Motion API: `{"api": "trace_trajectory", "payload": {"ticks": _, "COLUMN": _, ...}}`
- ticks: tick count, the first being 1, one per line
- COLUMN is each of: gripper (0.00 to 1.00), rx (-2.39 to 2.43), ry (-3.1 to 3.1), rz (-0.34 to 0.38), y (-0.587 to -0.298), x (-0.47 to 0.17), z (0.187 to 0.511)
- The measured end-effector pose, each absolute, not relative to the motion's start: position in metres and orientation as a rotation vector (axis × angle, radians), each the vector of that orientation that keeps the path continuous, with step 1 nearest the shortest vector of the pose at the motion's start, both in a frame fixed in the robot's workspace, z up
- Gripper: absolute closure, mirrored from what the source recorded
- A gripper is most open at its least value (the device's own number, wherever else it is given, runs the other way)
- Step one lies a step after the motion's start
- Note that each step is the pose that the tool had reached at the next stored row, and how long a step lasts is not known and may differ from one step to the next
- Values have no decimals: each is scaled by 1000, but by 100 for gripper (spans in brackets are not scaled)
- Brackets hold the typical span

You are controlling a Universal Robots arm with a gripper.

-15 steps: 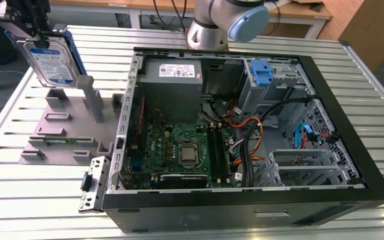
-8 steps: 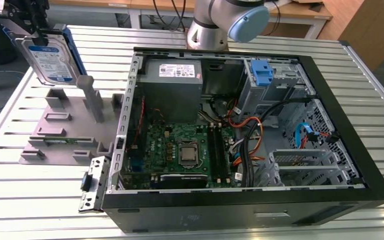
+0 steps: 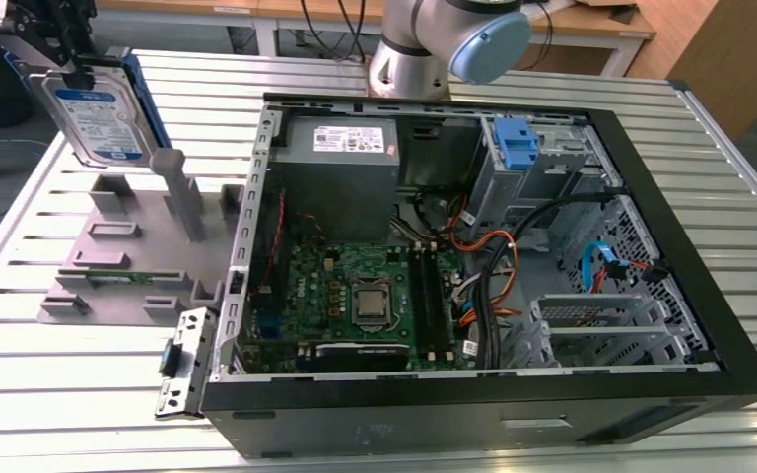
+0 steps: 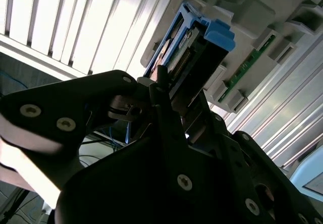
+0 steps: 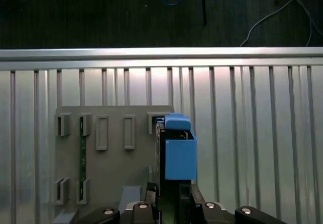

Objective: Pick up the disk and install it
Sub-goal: 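Pick up the disk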

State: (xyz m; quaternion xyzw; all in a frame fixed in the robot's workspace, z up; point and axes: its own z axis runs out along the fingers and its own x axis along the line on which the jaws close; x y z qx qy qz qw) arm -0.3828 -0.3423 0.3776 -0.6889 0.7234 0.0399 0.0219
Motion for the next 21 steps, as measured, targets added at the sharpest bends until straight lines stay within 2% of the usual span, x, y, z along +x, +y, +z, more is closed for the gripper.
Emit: {"api": "trace_trajectory", "payload": {"ticks": 21, "gripper": 65, "rx": -2135, "ry": 2242, "rz": 123, "y": -342, "x": -383, "z": 388}}
